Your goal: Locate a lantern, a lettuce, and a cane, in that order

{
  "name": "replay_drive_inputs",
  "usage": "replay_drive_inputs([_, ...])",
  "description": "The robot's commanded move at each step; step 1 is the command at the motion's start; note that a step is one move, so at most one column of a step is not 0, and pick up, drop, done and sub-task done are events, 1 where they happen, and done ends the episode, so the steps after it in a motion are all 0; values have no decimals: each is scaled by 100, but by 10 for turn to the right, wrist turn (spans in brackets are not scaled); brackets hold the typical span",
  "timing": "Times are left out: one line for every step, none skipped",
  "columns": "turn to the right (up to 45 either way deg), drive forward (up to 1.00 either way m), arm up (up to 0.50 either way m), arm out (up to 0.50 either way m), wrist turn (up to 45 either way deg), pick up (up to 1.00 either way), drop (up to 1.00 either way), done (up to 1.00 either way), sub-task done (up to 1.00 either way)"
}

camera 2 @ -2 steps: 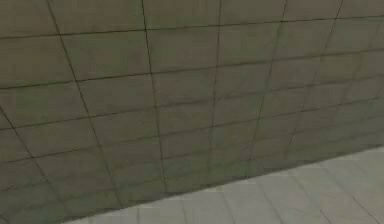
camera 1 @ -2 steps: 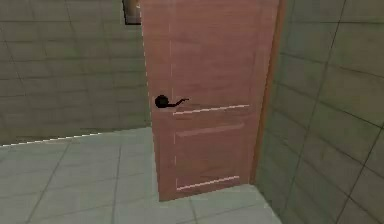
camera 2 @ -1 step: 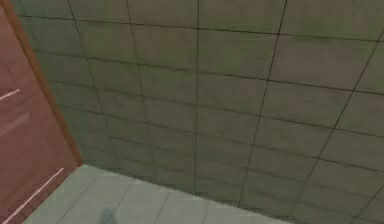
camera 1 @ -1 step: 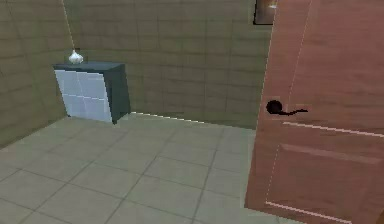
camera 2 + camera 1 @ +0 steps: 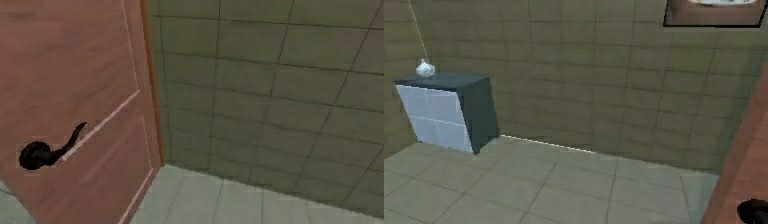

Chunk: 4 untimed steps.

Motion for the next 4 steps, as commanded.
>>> replay_drive_inputs([-90, 0, 0, 0, 0, 0, 0, 0, 0])
replay_drive_inputs([0, 100, 0, 0, 0, 0, 0, 0, 0])
replay_drive_inputs([-300, 0, 0, 0, 0, 0, 0, 0, 0])
replay_drive_inputs([0, 5, 0, 0, 0, 0, 0, 0, 0])
